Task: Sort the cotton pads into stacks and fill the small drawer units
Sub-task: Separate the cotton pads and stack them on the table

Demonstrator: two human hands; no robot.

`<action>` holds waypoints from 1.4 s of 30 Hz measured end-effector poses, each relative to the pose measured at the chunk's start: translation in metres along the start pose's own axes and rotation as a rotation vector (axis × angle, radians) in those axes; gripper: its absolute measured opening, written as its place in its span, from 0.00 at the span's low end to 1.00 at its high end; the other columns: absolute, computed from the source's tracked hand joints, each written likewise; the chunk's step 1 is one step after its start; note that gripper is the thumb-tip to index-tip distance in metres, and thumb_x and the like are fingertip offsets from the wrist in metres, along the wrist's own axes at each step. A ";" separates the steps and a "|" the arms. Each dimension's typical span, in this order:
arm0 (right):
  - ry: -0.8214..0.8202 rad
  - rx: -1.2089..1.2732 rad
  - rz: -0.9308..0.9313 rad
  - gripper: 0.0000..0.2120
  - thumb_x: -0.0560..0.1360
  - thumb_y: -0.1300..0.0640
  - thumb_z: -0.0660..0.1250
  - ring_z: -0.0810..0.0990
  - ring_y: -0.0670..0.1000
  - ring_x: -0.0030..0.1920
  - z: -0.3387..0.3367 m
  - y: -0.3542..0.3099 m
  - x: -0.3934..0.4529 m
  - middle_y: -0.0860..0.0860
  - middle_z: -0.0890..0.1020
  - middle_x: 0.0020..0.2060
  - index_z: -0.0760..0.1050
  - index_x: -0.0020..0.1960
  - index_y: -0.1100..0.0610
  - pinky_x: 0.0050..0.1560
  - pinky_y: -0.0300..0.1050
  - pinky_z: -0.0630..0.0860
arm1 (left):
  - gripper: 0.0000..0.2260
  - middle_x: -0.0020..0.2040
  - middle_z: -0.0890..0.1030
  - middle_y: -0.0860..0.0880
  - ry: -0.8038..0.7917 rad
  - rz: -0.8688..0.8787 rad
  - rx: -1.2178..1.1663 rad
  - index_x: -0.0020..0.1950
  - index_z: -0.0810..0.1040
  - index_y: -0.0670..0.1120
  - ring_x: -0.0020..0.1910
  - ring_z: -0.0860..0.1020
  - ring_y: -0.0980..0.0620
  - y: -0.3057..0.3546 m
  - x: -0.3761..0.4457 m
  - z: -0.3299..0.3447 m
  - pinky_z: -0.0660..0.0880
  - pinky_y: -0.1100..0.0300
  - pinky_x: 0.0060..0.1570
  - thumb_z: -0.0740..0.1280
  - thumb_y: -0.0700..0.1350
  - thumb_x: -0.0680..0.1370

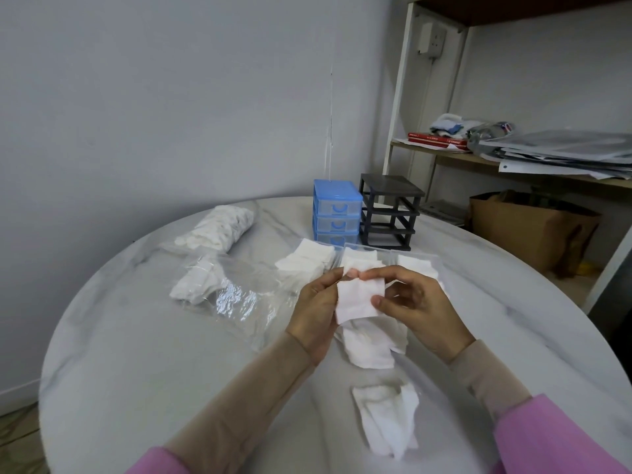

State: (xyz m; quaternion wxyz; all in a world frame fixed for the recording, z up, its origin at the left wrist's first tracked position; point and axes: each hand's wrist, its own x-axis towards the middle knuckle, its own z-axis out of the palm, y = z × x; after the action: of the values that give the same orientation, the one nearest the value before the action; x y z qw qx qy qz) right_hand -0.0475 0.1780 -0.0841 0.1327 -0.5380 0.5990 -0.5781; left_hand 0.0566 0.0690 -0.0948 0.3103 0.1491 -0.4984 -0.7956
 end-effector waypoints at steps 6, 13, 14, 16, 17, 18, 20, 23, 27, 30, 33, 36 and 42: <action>-0.031 -0.113 -0.026 0.19 0.73 0.70 0.67 0.76 0.52 0.40 -0.001 0.004 0.000 0.54 0.77 0.46 0.79 0.54 0.48 0.46 0.35 0.74 | 0.14 0.59 0.76 0.34 0.061 -0.071 -0.073 0.61 0.74 0.33 0.54 0.76 0.42 0.003 -0.001 0.004 0.77 0.56 0.49 0.61 0.38 0.78; -0.026 -0.121 -0.062 0.07 0.64 0.53 0.71 0.76 0.50 0.40 0.001 0.001 -0.002 0.50 0.78 0.41 0.76 0.41 0.52 0.45 0.38 0.74 | 0.11 0.49 0.81 0.42 0.046 -0.082 -0.041 0.58 0.76 0.37 0.40 0.80 0.53 0.004 -0.003 0.002 0.78 0.64 0.36 0.63 0.40 0.78; -0.029 -0.111 -0.066 0.09 0.64 0.50 0.70 0.76 0.50 0.41 0.002 0.002 -0.002 0.48 0.78 0.41 0.76 0.41 0.53 0.45 0.36 0.74 | 0.11 0.49 0.80 0.42 0.048 -0.076 -0.045 0.58 0.76 0.37 0.41 0.80 0.53 0.005 -0.003 0.001 0.78 0.65 0.35 0.63 0.40 0.78; -0.035 -0.082 -0.078 0.09 0.65 0.51 0.72 0.77 0.46 0.41 0.002 0.004 -0.001 0.44 0.78 0.40 0.76 0.40 0.54 0.46 0.33 0.72 | 0.12 0.51 0.80 0.40 0.058 -0.062 -0.049 0.59 0.76 0.36 0.44 0.79 0.50 0.005 -0.003 0.000 0.78 0.64 0.37 0.63 0.40 0.78; -0.031 -0.070 -0.081 0.08 0.66 0.54 0.73 0.77 0.45 0.42 0.002 0.005 0.000 0.44 0.78 0.39 0.76 0.41 0.55 0.47 0.33 0.72 | 0.13 0.52 0.79 0.39 0.064 -0.056 -0.054 0.59 0.76 0.35 0.45 0.79 0.48 0.006 -0.003 0.000 0.79 0.63 0.39 0.63 0.41 0.78; -0.020 -0.053 -0.075 0.09 0.66 0.56 0.74 0.77 0.45 0.42 0.002 0.006 0.000 0.43 0.78 0.39 0.76 0.41 0.56 0.48 0.34 0.73 | 0.13 0.52 0.79 0.39 0.065 -0.051 -0.063 0.59 0.76 0.35 0.47 0.78 0.47 0.006 -0.004 0.001 0.78 0.62 0.40 0.63 0.41 0.77; 0.001 -0.005 -0.044 0.11 0.67 0.57 0.75 0.77 0.45 0.41 -0.001 0.008 0.002 0.45 0.78 0.37 0.76 0.41 0.60 0.48 0.37 0.74 | 0.12 0.51 0.80 0.41 0.056 -0.036 -0.075 0.58 0.77 0.36 0.44 0.80 0.50 0.008 -0.005 0.001 0.79 0.63 0.40 0.63 0.41 0.77; 0.029 0.073 -0.014 0.06 0.69 0.65 0.72 0.77 0.45 0.39 -0.003 0.008 0.003 0.46 0.79 0.34 0.75 0.40 0.63 0.44 0.36 0.75 | 0.09 0.46 0.82 0.45 0.043 -0.025 -0.070 0.54 0.79 0.39 0.39 0.81 0.55 0.009 -0.007 0.003 0.79 0.65 0.38 0.63 0.40 0.77; 0.130 0.119 0.009 0.10 0.65 0.61 0.73 0.76 0.51 0.41 -0.003 0.008 0.004 0.51 0.78 0.37 0.73 0.40 0.63 0.47 0.42 0.77 | 0.06 0.43 0.82 0.47 0.044 -0.028 -0.060 0.49 0.79 0.42 0.39 0.81 0.55 0.007 -0.008 0.005 0.79 0.62 0.41 0.62 0.38 0.77; 0.175 0.126 0.032 0.24 0.62 0.50 0.78 0.76 0.54 0.43 -0.003 0.008 0.004 0.60 0.77 0.39 0.73 0.42 0.67 0.50 0.49 0.76 | 0.06 0.41 0.84 0.49 0.000 -0.020 -0.049 0.48 0.80 0.43 0.39 0.82 0.55 0.008 -0.010 0.006 0.79 0.63 0.42 0.63 0.37 0.77; 0.188 0.146 0.041 0.30 0.61 0.45 0.77 0.76 0.53 0.43 -0.003 0.007 0.005 0.61 0.76 0.38 0.71 0.44 0.71 0.48 0.47 0.76 | 0.06 0.39 0.84 0.50 -0.017 -0.007 -0.030 0.48 0.80 0.42 0.39 0.82 0.56 0.008 -0.011 0.006 0.79 0.64 0.42 0.64 0.37 0.76; 0.130 0.150 0.055 0.12 0.68 0.65 0.73 0.75 0.43 0.37 -0.005 0.008 0.005 0.46 0.77 0.32 0.68 0.37 0.65 0.42 0.37 0.74 | 0.05 0.41 0.84 0.48 0.012 0.007 -0.032 0.49 0.80 0.41 0.39 0.82 0.56 0.007 -0.010 0.005 0.79 0.65 0.41 0.65 0.37 0.76; 0.120 0.163 0.029 0.12 0.67 0.73 0.69 0.71 0.43 0.35 -0.005 0.006 0.005 0.42 0.74 0.29 0.68 0.35 0.62 0.37 0.33 0.70 | 0.08 0.46 0.82 0.44 0.047 0.009 -0.021 0.52 0.80 0.38 0.43 0.81 0.53 0.007 -0.010 0.003 0.79 0.65 0.43 0.67 0.39 0.75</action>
State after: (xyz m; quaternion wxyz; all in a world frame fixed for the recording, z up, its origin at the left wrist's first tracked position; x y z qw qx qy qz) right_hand -0.0561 0.1757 -0.0853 0.1480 -0.4812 0.5646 -0.6541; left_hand 0.0645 0.0753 -0.0877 0.3270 0.1623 -0.4834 -0.7957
